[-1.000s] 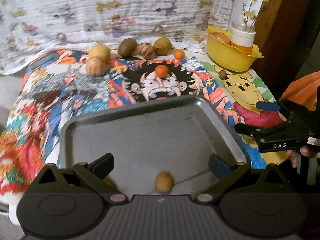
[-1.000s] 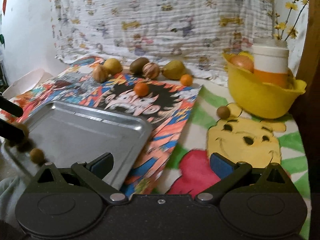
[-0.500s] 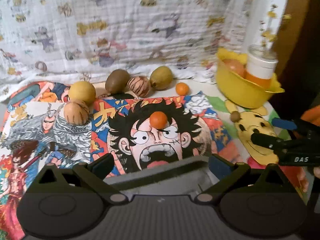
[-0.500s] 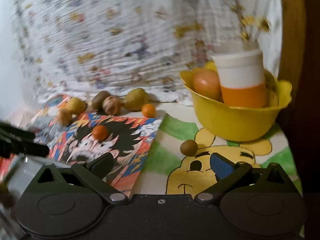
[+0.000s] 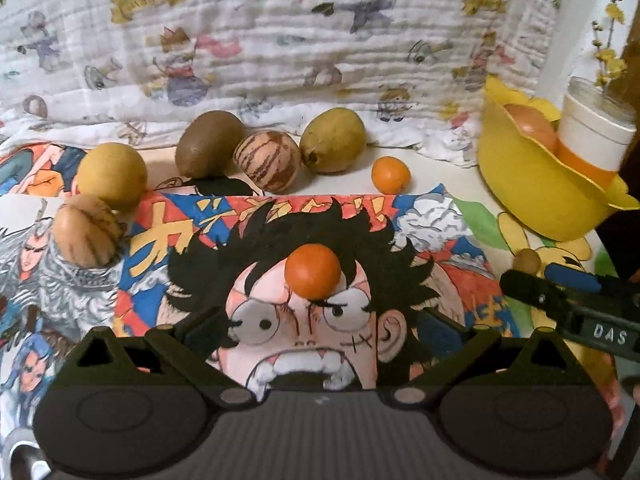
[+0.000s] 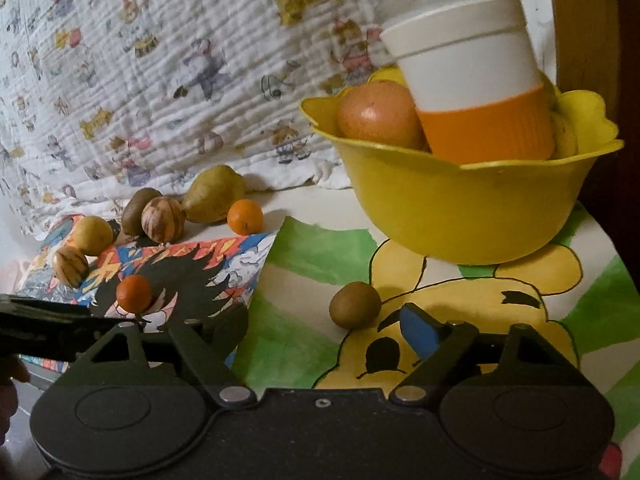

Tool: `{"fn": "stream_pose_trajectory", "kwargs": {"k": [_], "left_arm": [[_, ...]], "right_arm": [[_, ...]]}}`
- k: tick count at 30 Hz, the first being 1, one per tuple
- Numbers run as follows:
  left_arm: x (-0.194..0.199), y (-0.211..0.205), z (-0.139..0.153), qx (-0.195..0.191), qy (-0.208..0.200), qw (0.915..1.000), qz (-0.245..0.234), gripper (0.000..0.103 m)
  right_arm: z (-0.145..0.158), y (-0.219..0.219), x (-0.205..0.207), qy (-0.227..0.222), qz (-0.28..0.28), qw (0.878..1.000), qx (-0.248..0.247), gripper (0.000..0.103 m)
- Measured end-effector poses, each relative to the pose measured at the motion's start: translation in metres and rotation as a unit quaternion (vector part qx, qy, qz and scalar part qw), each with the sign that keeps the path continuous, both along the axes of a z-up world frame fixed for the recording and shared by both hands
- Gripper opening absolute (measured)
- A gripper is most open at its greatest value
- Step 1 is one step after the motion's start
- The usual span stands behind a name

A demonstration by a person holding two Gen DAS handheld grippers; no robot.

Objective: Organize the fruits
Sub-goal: 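Move left tool toward an orange tangerine while right tool approaches a small brown fruit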

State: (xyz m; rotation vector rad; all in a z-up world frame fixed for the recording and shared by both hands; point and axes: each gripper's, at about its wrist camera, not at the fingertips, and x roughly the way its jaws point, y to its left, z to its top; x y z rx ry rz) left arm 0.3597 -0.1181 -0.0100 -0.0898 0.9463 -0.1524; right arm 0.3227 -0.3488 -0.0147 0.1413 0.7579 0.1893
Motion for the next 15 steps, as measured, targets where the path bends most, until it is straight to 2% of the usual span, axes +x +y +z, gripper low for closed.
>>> {"fn": "stream_pose_trajectory", "kwargs": {"k": [6, 10, 14, 15], "left_arm": [[0.014, -0.002, -0.012, 0.006, -0.006, 0.9999, 0.006, 0.102], [0.017, -0.005, -0.014, 0.018, -0.023, 0.9996, -0.002, 0.102], [0.016, -0.007, -0.016, 0.024, -0.039, 0.9989, -0.012, 0.095], [0.016, -0.008, -0.015, 0.026, -0.043, 0.9986, -0.014, 0.093]], "right_arm": [[-0.002, 0.005, 0.004, -0.012, 0.003, 1.0, 0.001, 0.083], [-0.005, 0.006, 0.005, -0.011, -0.003, 1.0, 0.019, 0.079], [-0.007, 0.005, 0.003, -0.019, -0.009, 0.999, 0.036, 0.074], [-0.007, 0.004, 0.002, -0.022, -0.01, 0.999, 0.042, 0.07]]}}
